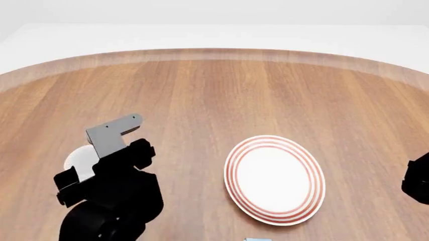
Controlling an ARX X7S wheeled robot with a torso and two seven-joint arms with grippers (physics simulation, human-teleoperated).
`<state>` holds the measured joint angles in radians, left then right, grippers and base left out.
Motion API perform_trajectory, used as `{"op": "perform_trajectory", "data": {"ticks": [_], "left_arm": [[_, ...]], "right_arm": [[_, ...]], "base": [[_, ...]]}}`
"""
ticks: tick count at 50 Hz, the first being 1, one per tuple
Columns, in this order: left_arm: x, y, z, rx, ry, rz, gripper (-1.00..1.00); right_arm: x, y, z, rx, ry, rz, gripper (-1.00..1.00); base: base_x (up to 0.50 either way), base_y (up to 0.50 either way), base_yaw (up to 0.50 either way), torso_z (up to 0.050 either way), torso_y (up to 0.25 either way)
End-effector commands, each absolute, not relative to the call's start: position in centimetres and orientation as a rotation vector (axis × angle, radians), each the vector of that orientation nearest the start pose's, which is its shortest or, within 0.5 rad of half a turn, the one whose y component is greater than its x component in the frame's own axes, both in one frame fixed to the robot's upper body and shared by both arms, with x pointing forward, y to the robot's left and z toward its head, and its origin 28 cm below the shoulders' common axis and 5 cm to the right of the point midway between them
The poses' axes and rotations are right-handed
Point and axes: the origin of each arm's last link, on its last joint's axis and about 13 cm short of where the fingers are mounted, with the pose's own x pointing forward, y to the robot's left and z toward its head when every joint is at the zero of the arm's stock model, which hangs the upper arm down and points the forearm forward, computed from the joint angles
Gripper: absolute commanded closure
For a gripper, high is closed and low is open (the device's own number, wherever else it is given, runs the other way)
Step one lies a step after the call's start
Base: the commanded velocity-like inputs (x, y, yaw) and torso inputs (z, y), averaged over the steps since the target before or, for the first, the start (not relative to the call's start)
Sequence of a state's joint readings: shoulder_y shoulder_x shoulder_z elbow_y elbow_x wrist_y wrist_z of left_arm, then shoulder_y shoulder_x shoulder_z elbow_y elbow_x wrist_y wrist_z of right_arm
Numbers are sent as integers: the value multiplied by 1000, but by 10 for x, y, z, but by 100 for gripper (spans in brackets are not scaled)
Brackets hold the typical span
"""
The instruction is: Pick up the white mug and put it on the plate, and put the chocolate pudding to the right of the plate.
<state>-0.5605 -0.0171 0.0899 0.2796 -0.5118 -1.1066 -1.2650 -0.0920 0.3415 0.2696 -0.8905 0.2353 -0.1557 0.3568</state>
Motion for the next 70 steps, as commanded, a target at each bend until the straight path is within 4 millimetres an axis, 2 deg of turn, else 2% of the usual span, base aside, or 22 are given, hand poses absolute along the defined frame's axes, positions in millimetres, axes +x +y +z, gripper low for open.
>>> {"op": "perform_trajectory", "data": {"ticks": [1,16,34,55,70], "left_arm": [[289,160,138,-56,421,776,-100],[298,165,120,-179,468,717,-100],[314,173,106,-428,459,757,-100],[315,182,96,-473,391,803,-100],[319,185,77,-441,432,809,-100]], "right_arm": [[142,-159,204,-36,-1011,-284,-100],[143,-159,202,-35,-1005,-277,-100],[145,-158,200,-34,-994,-269,-100],[145,-158,199,-28,-993,-260,-100],[144,-158,199,-28,-991,-261,-100]], "base": [[0,0,0,0,0],[0,0,0,0,0],[0,0,0,0,0],[0,0,0,0,0],[0,0,0,0,0]]}}
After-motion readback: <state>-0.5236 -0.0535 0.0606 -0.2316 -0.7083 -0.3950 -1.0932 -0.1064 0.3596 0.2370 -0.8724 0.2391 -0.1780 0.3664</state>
